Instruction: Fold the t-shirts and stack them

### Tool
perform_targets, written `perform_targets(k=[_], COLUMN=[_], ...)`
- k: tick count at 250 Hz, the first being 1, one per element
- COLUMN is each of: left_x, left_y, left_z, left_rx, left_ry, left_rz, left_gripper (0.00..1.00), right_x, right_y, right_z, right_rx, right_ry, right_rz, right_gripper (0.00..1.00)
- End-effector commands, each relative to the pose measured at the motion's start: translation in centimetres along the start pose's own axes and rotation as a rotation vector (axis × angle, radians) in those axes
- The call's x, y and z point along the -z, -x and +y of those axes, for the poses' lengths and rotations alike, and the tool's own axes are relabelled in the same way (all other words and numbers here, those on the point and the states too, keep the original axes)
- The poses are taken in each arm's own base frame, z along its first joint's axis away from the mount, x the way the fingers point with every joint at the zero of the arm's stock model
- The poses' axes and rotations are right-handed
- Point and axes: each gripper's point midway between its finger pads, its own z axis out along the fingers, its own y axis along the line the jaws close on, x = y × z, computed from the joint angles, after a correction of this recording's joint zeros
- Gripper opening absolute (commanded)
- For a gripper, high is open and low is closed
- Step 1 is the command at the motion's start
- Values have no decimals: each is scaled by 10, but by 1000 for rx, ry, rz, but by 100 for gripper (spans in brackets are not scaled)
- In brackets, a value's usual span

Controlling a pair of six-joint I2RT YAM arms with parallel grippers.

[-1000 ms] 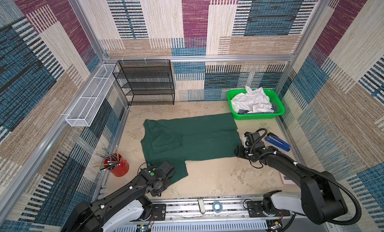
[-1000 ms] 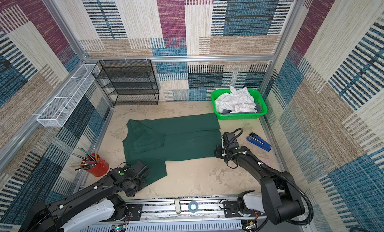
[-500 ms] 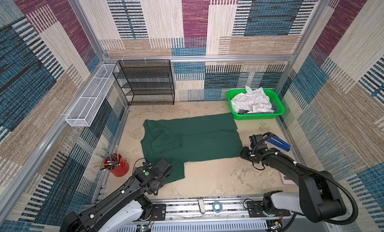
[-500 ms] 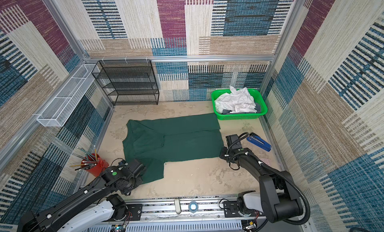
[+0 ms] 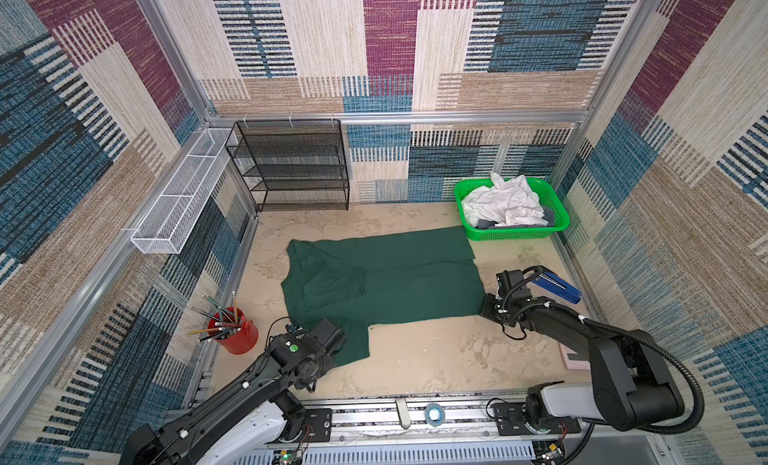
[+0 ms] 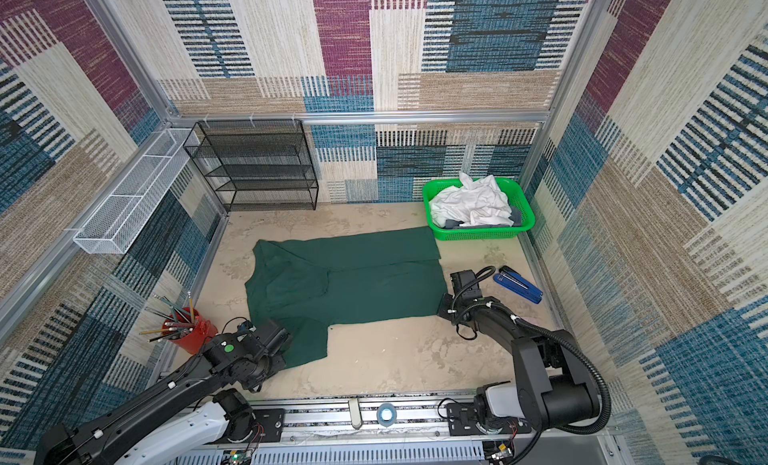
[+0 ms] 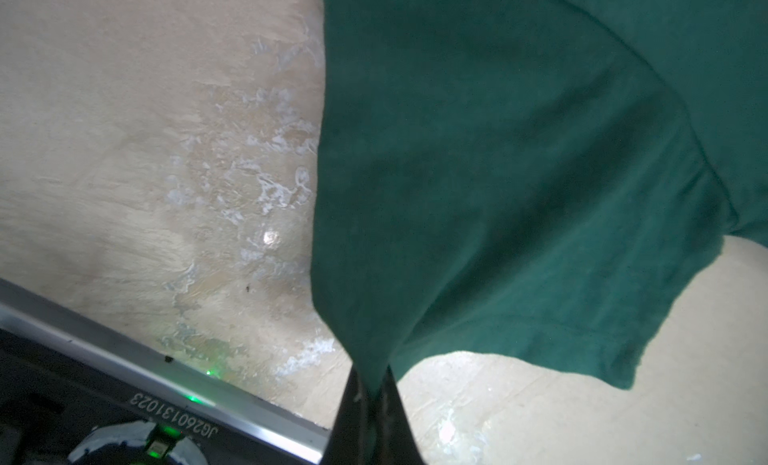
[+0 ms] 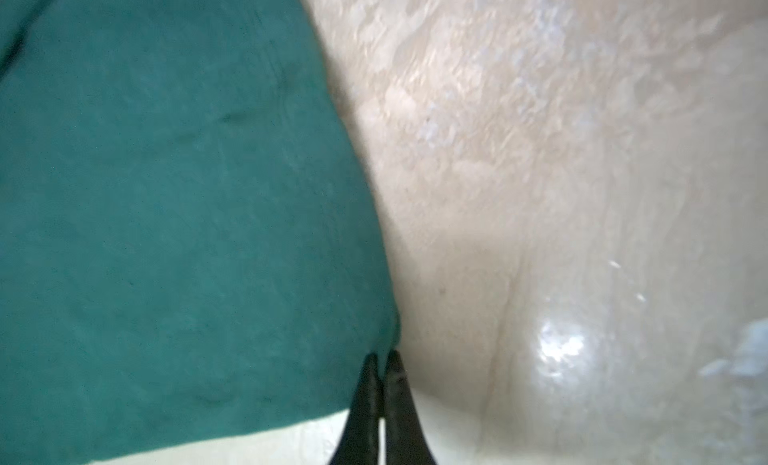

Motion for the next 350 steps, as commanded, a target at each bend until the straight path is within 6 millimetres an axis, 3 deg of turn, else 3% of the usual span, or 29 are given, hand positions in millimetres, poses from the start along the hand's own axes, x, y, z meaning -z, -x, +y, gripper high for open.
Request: perform_targets(k=[1,114,168,190,212,283,350], left_x=[9,68,109,114,109,86,75], left_y=[6,28,47,51,53,77,145], left_z=[0,16,28,28,22,-16,-54], left_rx=[-14,53,60,45,27,2,-18], left_ry=[1,-92,-130,-115,-114,-130,-146], left_rz=[-19,-131,-218,-233,-242,-262,-242], left_gripper=[2,1,0,0,0,0,0], right_x=[7,101,121,127,122,78,58], right_y=[1,8,1,0,3,27,79], right_z=[5,29,35,37,37,36,42], right_rx=[4,-78,-108,-111,-95,-80,-51], right_ry=[19,184,227,237,224,154,101], right_rz=[2,-118,-101,-98,-91,-103,-160], right_gripper=[0,0,0,0,0,0,0])
